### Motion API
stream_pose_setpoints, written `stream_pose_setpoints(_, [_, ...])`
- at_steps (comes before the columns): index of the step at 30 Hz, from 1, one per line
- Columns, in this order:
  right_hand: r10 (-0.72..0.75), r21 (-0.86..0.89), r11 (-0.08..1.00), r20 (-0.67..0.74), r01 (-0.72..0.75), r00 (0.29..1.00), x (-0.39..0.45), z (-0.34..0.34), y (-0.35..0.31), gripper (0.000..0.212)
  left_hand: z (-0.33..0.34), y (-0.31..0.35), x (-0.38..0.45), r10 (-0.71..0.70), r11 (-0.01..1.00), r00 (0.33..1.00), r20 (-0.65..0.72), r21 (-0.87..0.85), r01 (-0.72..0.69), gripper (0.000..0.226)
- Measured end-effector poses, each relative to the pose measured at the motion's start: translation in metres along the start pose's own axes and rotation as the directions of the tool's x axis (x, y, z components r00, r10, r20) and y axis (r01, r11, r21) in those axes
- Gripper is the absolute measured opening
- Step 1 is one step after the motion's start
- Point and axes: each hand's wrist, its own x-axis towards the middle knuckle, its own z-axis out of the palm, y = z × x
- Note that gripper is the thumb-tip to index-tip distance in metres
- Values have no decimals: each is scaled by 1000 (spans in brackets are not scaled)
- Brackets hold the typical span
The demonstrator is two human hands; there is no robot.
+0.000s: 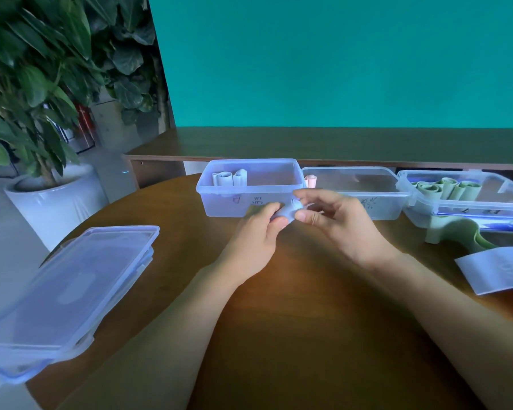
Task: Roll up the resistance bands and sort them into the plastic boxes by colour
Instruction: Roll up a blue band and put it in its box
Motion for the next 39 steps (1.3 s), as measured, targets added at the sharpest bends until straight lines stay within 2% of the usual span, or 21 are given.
stream_pose_setpoints(2, [-33,-17,999,37,34,999,7,0,-6,19,-5,-1,0,8,999,1000,-15,-45,-8,17])
stream_pose_setpoints(4, [-43,-45,998,51,45,998,18,0,-12,15,-8,-1,0,35,995,996,-88,-94,-43,18])
stream_pose_setpoints(6, [-51,-83,995,26,53,998,30,0,-19,15,-9,-3,1,41,991,969,-245,-113,-71,21])
stream_pose_setpoints(8, [-61,-110,992,-14,59,998,51,0,-27,12,-11,-12,5,21,993,914,-405,-98,-67,29])
stream_pose_setpoints(10, [-70,-168,984,-34,64,997,76,-1,-31,11,-14,-24,9,-5,999,870,-493,-42,-19,36])
stream_pose_setpoints(14, [-45,-380,925,-25,32,999,129,6,-23,18,-18,-40,15,-115,993,827,-551,-34,115,40])
stream_pose_setpoints(18, [74,-543,839,56,-32,996,170,27,-1,26,-19,-45,20,-122,988,820,-558,8,152,39])
stream_pose_setpoints(22, [172,-614,786,105,-73,979,191,42,18,30,-17,-47,21,-144,985,826,-545,-2,171,36])
stream_pose_setpoints(29, [245,-663,742,132,-99,960,212,57,29,29,-16,-47,21,-156,977,858,-489,52,207,40])
stream_pose_setpoints(33, [292,-636,755,107,-160,950,214,62,29,19,-16,-46,21,-160,974,867,-472,66,216,43])
stream_pose_setpoints(39, [294,-650,745,114,-153,949,214,67,23,16,-16,-46,21,-158,974,874,-459,72,214,46])
